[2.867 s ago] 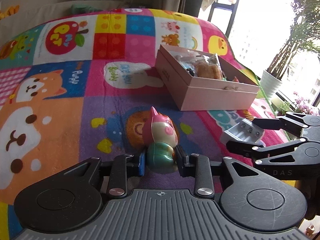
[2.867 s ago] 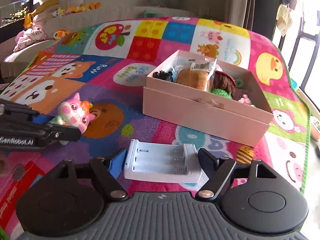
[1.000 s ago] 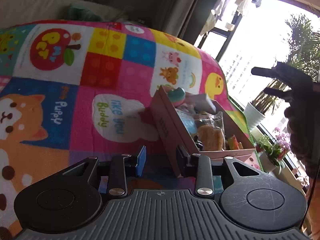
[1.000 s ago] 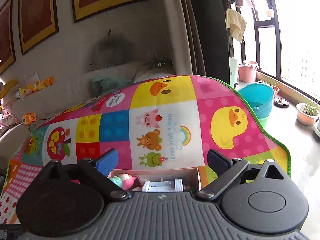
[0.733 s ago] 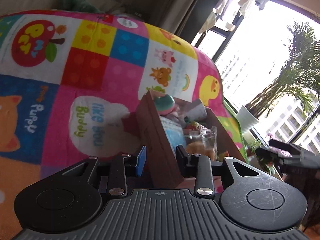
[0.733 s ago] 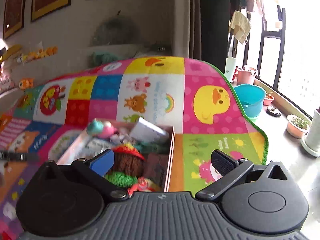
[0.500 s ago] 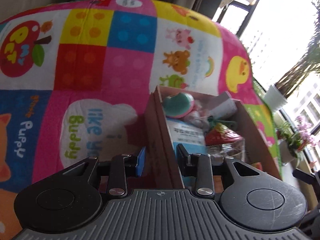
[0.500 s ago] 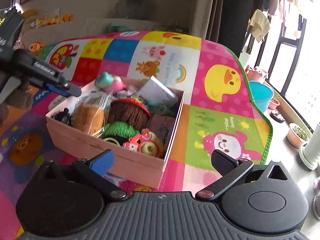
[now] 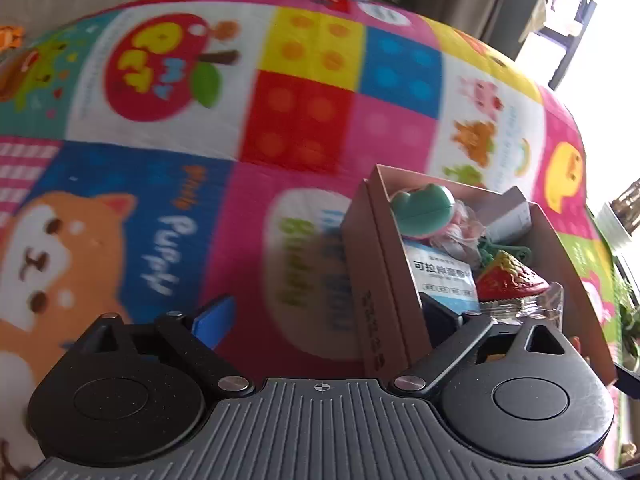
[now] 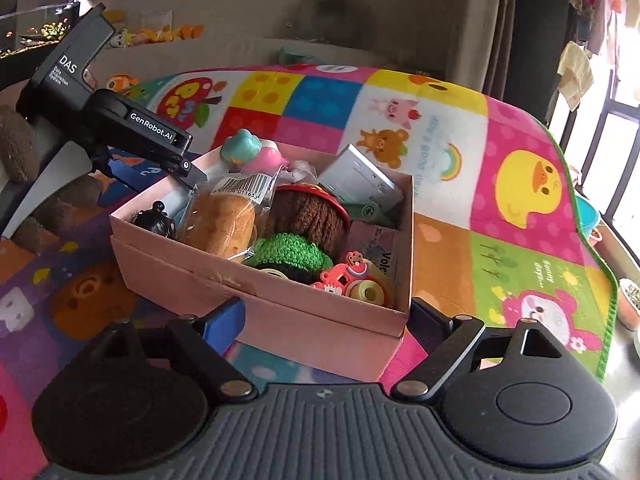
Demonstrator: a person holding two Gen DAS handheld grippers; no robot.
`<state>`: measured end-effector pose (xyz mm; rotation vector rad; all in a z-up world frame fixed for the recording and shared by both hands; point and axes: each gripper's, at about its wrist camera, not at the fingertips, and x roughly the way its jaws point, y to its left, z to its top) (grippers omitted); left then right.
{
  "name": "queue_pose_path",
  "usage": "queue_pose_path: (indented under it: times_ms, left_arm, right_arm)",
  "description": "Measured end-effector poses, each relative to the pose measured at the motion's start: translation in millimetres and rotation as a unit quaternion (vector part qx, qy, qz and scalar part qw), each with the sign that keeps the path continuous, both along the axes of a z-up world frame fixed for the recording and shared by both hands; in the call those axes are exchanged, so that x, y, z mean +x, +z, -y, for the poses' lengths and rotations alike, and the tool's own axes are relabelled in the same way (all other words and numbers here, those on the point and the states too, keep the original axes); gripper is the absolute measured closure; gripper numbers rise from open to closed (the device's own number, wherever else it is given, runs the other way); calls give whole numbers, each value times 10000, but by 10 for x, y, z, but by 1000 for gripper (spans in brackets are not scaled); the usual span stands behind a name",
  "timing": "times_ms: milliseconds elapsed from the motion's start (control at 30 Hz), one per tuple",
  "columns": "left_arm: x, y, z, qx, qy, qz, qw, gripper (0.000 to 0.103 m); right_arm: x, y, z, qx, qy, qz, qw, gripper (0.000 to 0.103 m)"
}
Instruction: Organize objects
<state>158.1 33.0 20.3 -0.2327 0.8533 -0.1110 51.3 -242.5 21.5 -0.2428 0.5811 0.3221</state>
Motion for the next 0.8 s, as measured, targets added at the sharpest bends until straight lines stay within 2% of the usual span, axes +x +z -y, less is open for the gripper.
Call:
queue_pose_path:
  times_ms: [100, 200, 333, 433, 567, 667, 800]
  left_arm:
    - [131, -20, -246, 124, 98, 154, 9998, 3]
    - [258, -11, -387, 401, -43, 405, 9984, 3]
    - [383, -86, -507, 379, -155, 483, 9980, 3]
    - [439, -160, -567, 233, -195, 518, 9982, 2]
    - [461, -177, -577, 308, -142, 622, 9975, 2]
    - [438, -125, -577, 331, -103, 650, 9973, 3]
    - [118, 187, -652, 185, 244, 1305, 9910, 3]
  right_arm:
    - [84, -8, -332, 51, 7, 4, 10000, 15]
    - [155, -3, -627, 134, 19, 35, 9999, 15]
    - [244, -8, -895, -38, -53, 92, 9999, 15]
    - [322, 0, -962, -231, -91, 153, 9996, 15]
    - [416, 13, -985, -455, -358, 198, 9981, 15]
    - [449, 23, -948, -382, -499, 82, 9980, 15]
    - [297, 75, -876, -74, -514, -41, 9986, 9]
